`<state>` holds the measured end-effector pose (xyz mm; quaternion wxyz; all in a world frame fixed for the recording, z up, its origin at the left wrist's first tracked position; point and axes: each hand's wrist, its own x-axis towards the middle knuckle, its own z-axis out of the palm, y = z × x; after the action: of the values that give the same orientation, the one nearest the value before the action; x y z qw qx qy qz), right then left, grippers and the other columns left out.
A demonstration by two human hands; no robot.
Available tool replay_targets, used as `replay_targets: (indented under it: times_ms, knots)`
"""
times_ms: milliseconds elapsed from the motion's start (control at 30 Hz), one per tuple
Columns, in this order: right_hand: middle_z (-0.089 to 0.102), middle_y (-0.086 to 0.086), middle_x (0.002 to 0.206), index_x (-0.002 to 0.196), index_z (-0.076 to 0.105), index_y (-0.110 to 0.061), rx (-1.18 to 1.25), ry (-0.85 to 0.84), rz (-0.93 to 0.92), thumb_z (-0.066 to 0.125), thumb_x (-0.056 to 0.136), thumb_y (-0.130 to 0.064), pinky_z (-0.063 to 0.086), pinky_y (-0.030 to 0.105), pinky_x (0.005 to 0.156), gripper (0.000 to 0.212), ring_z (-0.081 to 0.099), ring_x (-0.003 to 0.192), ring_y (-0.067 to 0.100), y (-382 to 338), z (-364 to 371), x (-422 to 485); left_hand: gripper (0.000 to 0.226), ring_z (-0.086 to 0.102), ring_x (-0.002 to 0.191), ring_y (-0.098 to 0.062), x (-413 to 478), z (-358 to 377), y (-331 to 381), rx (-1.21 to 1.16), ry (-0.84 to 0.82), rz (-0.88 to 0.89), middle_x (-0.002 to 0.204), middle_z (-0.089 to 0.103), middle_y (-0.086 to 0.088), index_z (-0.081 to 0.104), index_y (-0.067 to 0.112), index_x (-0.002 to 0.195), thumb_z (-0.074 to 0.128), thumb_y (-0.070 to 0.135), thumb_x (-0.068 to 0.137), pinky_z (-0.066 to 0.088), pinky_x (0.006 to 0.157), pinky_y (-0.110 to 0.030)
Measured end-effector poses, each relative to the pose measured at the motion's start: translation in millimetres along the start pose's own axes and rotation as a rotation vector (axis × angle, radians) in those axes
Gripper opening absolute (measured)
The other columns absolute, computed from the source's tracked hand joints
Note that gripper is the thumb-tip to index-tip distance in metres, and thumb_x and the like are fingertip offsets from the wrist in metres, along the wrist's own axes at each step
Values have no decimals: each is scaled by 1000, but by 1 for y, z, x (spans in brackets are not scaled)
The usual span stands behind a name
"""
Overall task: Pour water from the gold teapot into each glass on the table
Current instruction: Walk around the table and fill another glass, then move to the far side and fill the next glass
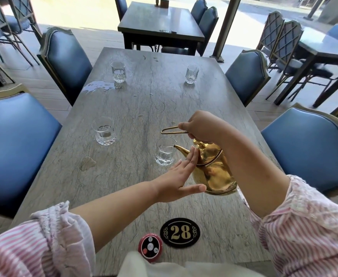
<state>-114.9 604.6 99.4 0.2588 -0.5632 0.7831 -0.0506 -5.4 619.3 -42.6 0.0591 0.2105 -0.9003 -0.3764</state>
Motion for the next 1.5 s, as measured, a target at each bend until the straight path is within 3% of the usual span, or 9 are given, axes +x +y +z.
replay_targets:
  times_ms: [133,367,533,733,900,1067,1233,1500]
  knots:
    - [38,-10,19,58,47,-9,1,29,-10,49,98,-31,28,10,25,45,37,17,2,2,2,2,99,-23,139,-6,-1,-1,0,-2,-3,-1,150,-32,2,-32,29,136,23,80,71,-12,113,-24]
    - [46,-1,42,50,50,-11,21,62,-19,50,96,-34,33,17,35,51,35,17,4,13,5,4,100,-21,139,-5,-2,-1,3,0,-23,-18,150,-32,3,-27,26,140,27,76,73,-10,111,-22]
    - [48,2,51,53,51,-10,111,93,-3,50,96,-37,33,21,43,51,40,40,13,27,6,1,91,-20,135,-1,-2,-3,8,15,-51,-19,150,-31,3,-23,21,142,41,55,88,-10,111,-20]
    - [42,1,45,52,48,-10,358,152,24,54,94,-37,28,16,33,51,33,32,12,57,8,-7,91,-17,138,-4,3,1,13,104,-50,-32,152,-29,0,-22,21,144,39,60,87,-9,112,-24]
    - [38,3,49,53,47,-12,727,207,64,56,92,-35,23,18,36,46,28,36,11,86,18,-21,89,-18,141,-10,5,7,10,160,-50,-9,152,-29,3,-21,27,143,36,64,86,-12,116,-37]
    - [39,-5,41,50,43,-17,1032,282,88,55,90,-31,19,21,39,45,27,33,8,112,29,-36,88,-23,140,-10,13,12,14,183,-2,32,155,-22,4,-13,30,145,37,66,83,-13,115,-39]
    - [35,-8,34,48,38,-15,1175,326,70,53,92,-26,16,17,31,47,23,28,6,137,25,-51,92,-21,140,-5,26,26,29,156,20,83,156,-18,6,-7,30,148,33,73,77,-15,114,-35]
    - [36,-7,35,46,38,-15,1170,286,65,54,91,-27,18,19,36,50,24,30,7,204,-5,-54,89,-20,140,-1,78,66,62,143,108,100,154,-15,14,-3,30,148,30,73,77,-18,112,-28]
